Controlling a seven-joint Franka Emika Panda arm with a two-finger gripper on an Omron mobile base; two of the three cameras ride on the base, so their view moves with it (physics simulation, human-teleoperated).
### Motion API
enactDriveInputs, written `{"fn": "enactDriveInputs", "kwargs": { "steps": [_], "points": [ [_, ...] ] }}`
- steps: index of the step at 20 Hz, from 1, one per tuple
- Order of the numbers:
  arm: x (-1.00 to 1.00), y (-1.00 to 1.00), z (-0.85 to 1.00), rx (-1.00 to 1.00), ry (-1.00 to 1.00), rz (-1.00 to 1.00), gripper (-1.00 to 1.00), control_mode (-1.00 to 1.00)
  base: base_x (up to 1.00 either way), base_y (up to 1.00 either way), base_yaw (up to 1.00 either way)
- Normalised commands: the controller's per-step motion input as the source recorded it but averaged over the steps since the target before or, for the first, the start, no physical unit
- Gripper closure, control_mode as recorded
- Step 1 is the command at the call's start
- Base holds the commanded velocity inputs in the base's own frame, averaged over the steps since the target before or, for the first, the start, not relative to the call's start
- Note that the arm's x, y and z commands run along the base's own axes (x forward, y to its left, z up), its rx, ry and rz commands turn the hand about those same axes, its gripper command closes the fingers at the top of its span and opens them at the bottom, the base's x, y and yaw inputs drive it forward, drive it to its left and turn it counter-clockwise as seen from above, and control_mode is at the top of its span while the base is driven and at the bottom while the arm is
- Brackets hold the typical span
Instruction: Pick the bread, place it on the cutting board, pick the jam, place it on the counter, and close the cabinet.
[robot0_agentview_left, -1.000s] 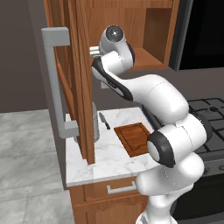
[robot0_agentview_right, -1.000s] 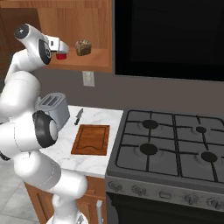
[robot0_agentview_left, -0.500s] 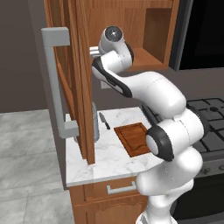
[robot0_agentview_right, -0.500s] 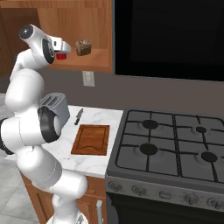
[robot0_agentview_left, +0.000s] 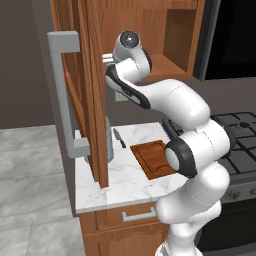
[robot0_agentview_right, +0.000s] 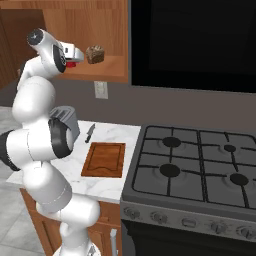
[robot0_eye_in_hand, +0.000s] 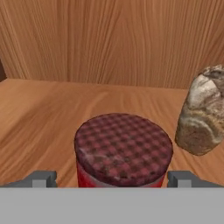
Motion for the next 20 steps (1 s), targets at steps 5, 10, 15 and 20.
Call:
{"fn": "enactDriveInputs", "kwargs": {
  "steps": [5,10,15,20],
  "points": [
    [0.22,-0.02,-0.05,0.0,0.0,0.0,-1.0,-1.0,0.0,0.0,0.0],
    [0.24,0.0,-0.06,0.0,0.0,0.0,-1.0,-1.0,0.0,0.0,0.0],
    [0.04,0.0,0.0,0.0,0.01,0.0,-1.0,-1.0,0.0,0.0,0.0],
    [0.0,0.0,-0.02,0.0,0.01,0.0,1.0,-1.0,0.0,0.0,0.0]
  ]
}}
